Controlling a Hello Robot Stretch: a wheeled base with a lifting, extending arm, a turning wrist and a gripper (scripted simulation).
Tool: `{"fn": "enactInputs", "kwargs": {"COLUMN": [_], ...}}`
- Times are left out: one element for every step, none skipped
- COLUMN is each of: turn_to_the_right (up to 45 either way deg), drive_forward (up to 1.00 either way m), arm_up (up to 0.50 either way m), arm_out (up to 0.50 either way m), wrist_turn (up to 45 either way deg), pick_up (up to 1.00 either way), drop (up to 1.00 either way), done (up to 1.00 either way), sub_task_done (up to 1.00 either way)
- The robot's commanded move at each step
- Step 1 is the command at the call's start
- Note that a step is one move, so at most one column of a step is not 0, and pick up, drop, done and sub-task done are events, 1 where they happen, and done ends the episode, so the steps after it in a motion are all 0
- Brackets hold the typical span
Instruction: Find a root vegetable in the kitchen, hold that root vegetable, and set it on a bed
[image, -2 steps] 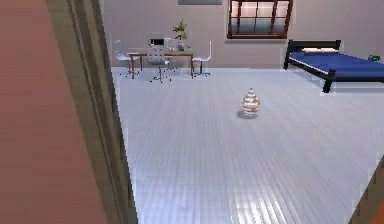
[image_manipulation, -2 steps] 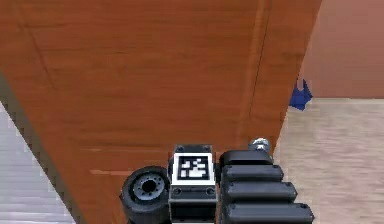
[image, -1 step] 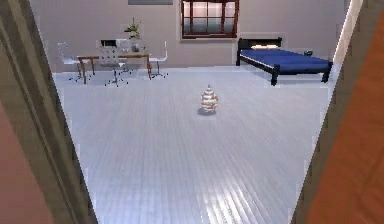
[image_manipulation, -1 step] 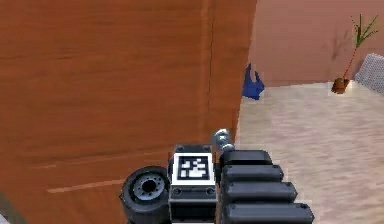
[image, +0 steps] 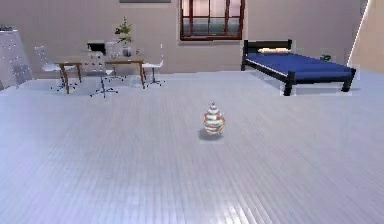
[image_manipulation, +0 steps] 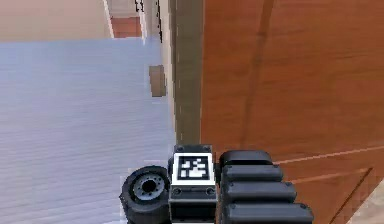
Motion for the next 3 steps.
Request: {"fn": "enactInputs", "kwargs": {"turn_to_the_right": [45.0, 24.0, 0.0], "drive_forward": [0.00, 0.00, 1.00], "arm_up": [0.00, 0.00, 0.00], "arm_out": [0.00, 0.00, 0.00], "wrist_turn": [0.0, 0.0, 0.0], "pick_up": [0.00, 0.00, 0.00], "drop": [0.00, 0.00, 0.00], "done": [0.00, 0.00, 0.00], "sub_task_done": [0.00, 0.00, 0.00]}}
